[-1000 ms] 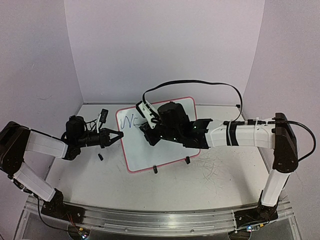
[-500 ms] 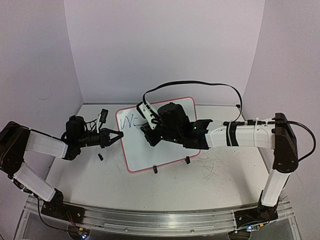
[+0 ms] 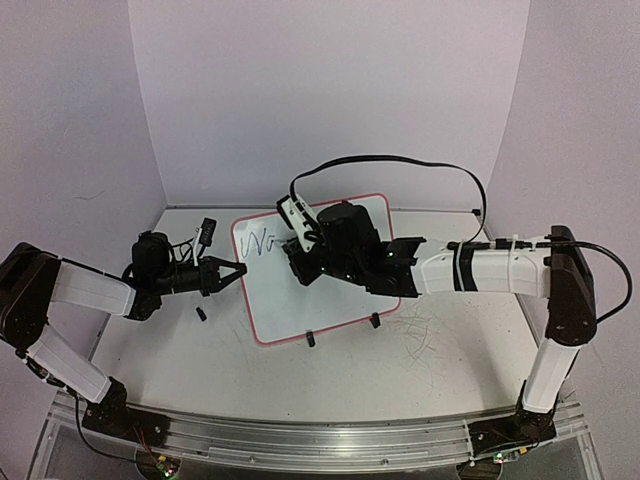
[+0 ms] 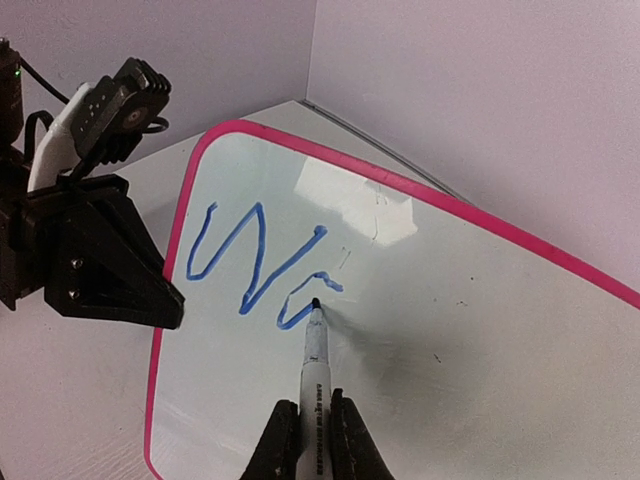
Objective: Write a sentence on the whiteboard
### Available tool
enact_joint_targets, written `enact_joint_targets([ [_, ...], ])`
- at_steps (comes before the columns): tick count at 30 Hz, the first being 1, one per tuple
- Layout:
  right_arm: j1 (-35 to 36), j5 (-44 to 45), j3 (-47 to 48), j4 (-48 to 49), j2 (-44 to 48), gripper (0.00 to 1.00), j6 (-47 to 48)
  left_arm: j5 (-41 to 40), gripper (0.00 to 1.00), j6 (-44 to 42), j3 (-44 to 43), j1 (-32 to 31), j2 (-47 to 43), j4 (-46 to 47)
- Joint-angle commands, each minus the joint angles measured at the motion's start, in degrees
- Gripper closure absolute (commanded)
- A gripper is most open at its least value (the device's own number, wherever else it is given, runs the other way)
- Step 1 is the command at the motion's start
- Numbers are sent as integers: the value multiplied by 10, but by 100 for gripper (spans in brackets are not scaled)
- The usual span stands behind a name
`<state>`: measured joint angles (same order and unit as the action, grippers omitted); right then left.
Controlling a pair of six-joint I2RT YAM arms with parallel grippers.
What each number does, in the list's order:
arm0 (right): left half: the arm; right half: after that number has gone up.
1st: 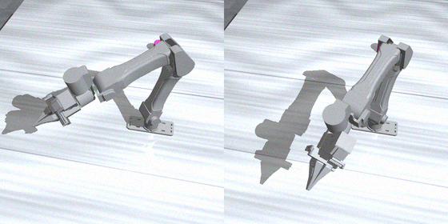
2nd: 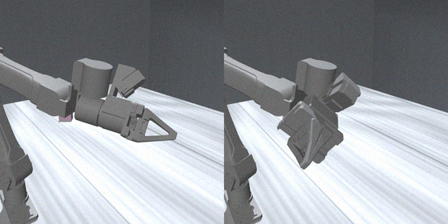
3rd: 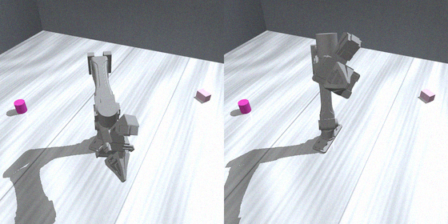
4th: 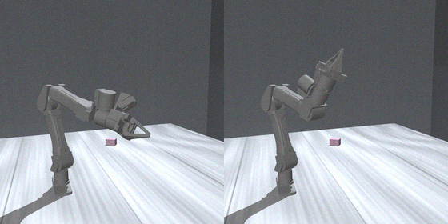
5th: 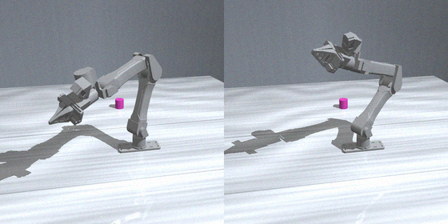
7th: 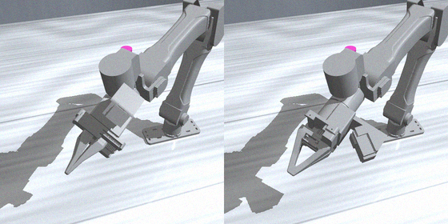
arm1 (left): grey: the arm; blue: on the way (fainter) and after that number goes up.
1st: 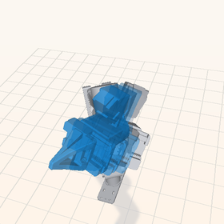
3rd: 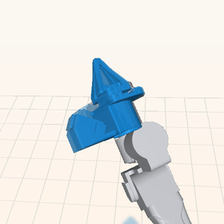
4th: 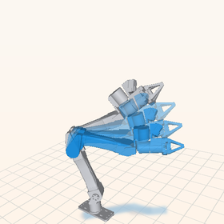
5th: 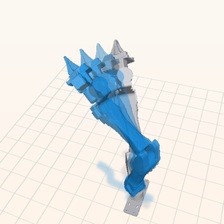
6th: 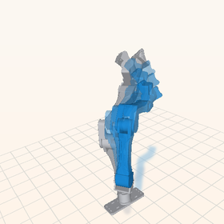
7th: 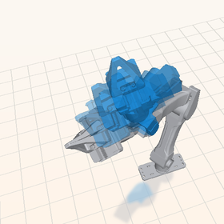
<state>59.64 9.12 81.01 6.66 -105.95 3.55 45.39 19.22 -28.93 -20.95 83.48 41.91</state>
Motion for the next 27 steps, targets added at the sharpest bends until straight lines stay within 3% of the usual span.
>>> enact_joint_targets([
  [1,-16,44,26,17,10,100,-5,-3,100,-38,-19,2,-9,2],
  [27,-9,-2,-32,9,30,100,-12,-2,100,-38,-22,2,-7,1],
])
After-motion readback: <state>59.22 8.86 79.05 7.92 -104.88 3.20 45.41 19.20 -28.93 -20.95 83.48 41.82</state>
